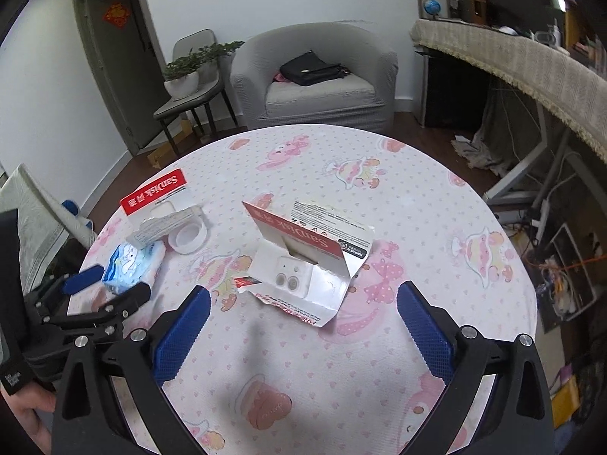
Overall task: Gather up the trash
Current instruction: 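Grasp the blue-and-white tissue pack with the left gripper while the right gripper grasps the SanDisk packaging, then carry the tissue pack and SanDisk packaging over the bin with both grippers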
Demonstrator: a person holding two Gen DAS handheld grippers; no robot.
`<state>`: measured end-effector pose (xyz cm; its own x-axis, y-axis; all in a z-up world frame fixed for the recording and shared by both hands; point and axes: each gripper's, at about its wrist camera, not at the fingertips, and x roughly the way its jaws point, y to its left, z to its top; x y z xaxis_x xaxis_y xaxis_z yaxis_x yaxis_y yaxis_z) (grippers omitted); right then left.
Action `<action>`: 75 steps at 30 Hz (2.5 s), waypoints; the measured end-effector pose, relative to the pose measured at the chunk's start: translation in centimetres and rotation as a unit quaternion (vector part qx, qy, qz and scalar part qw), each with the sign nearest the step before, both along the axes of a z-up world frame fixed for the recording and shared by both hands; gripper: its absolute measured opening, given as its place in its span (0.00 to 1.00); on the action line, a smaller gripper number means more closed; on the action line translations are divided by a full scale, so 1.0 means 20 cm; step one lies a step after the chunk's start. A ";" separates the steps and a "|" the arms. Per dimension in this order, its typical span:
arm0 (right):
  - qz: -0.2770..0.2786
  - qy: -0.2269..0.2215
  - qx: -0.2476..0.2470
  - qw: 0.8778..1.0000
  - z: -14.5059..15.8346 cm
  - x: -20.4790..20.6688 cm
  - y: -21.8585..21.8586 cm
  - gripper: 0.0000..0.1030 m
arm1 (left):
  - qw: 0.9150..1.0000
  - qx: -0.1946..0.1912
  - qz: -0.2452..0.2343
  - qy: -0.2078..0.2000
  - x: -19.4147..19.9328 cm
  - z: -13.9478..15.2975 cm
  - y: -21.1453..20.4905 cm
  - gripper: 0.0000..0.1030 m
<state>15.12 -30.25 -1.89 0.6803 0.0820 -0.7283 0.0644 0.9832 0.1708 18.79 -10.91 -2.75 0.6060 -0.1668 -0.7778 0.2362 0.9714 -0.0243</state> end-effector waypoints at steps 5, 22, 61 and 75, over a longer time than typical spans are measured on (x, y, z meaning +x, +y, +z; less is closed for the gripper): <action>-0.052 0.015 0.017 0.998 -0.03 0.05 0.00 0.97 | 1.000 -0.007 0.006 0.013 0.03 -0.02 -0.01 0.83; -0.141 0.018 0.011 0.990 -0.09 0.17 0.06 0.96 | 1.000 -0.019 0.000 0.001 -0.02 0.01 0.01 0.72; 0.008 -0.058 0.041 0.997 0.11 0.22 0.24 0.72 | 0.999 -0.035 0.006 -0.038 -0.15 0.16 0.43 0.72; 0.197 -0.089 0.047 0.975 0.25 0.16 0.68 0.72 | 0.997 -0.031 0.040 -0.060 -0.20 0.15 0.65 0.72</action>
